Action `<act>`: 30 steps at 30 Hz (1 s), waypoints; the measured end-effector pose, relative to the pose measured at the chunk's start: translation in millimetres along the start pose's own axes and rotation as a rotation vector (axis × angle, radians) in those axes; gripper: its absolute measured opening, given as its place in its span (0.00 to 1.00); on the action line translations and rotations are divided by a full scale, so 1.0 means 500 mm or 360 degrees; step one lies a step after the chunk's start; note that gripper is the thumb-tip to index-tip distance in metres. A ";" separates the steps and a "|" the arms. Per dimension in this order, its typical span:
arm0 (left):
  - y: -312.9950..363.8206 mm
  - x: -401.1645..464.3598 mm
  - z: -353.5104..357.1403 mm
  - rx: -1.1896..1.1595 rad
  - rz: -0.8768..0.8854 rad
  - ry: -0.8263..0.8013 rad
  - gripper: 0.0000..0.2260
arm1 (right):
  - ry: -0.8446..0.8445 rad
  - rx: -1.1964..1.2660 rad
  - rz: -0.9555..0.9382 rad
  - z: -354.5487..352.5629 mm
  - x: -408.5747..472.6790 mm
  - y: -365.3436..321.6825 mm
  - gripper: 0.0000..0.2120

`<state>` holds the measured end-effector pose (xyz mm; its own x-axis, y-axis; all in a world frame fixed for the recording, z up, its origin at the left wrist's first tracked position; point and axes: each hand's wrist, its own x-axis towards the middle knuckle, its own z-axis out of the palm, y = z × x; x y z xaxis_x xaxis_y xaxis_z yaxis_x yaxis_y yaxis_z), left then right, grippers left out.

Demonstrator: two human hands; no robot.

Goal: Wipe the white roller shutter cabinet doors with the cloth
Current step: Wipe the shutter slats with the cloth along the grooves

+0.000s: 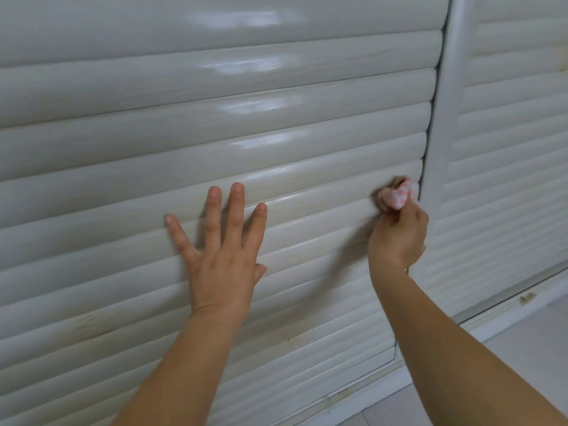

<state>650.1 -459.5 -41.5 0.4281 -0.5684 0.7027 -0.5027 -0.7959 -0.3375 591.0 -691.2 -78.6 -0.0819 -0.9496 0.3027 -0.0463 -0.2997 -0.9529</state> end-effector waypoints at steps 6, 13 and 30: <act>0.003 -0.002 -0.001 -0.0026 -0.0030 0.0039 0.47 | -0.0195 -0.0086 -0.0158 0.014 -0.159 0.011 0.21; 0.003 0.000 -0.003 -0.0004 -0.0026 0.0068 0.46 | -0.0530 -0.0206 -0.0968 0.008 -0.281 0.053 0.20; -0.012 -0.002 -0.003 0.0080 0.0030 -0.0057 0.47 | 0.0058 0.0376 0.0595 -0.009 0.030 0.089 0.05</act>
<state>651.5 -453.7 -39.3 0.4462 -0.5896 0.6733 -0.4730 -0.7940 -0.3818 583.2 -718.1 -116.3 -0.0848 -0.9942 -0.0669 0.2215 0.0467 -0.9741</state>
